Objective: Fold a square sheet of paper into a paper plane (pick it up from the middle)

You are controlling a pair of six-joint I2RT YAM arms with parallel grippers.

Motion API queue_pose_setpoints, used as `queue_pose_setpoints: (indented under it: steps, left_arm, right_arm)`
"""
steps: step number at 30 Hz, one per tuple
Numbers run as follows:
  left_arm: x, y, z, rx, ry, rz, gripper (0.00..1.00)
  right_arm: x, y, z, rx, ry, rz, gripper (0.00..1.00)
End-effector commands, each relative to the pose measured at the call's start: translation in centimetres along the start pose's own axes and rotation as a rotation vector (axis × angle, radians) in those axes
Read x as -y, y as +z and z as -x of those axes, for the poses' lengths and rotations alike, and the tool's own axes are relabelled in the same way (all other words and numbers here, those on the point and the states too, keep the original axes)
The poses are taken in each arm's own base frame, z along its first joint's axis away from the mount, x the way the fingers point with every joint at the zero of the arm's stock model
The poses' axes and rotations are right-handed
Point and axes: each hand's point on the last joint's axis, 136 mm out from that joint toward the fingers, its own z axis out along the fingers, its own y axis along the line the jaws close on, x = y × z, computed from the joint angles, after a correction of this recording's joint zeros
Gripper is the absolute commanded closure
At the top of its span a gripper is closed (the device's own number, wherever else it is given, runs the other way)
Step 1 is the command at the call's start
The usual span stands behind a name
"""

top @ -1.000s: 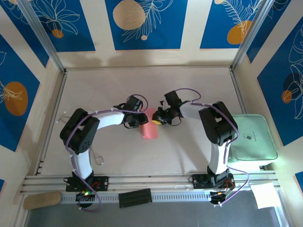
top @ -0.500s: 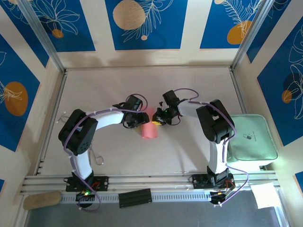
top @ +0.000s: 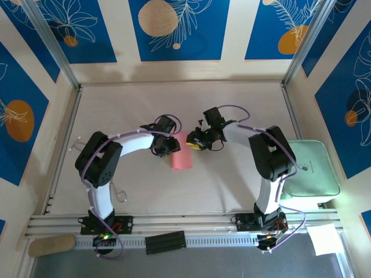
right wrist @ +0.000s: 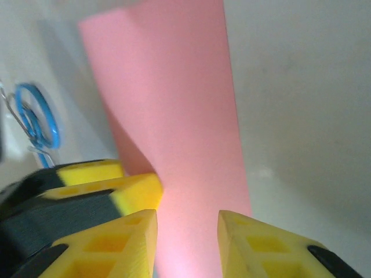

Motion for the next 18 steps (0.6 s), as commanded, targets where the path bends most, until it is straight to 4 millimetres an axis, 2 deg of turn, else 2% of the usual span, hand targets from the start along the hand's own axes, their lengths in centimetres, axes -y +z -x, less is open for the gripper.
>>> queue_pose_setpoints:
  steps: [1, 5, 9, 18]
  left_arm:
    - [-5.0, 2.6, -2.9, -0.096, -0.052, 0.192, 0.53]
    - [-6.0, 2.8, -3.3, -0.101, -0.067, 0.232, 0.53]
    - [-6.7, 3.2, -3.8, -0.117, -0.079, 0.252, 0.52]
    - [-7.4, 3.6, -5.0, -0.157, -0.074, 0.294, 0.5]
  right_arm:
    - [0.9, -2.4, 0.8, 0.08, 0.03, -0.018, 0.65]
    - [2.9, -3.7, 0.8, 0.112, 0.055, -0.045, 0.65]
    - [4.1, -4.0, 0.8, 0.117, 0.075, -0.057, 0.65]
    - [4.3, -3.3, 0.8, 0.094, 0.08, -0.041, 0.65]
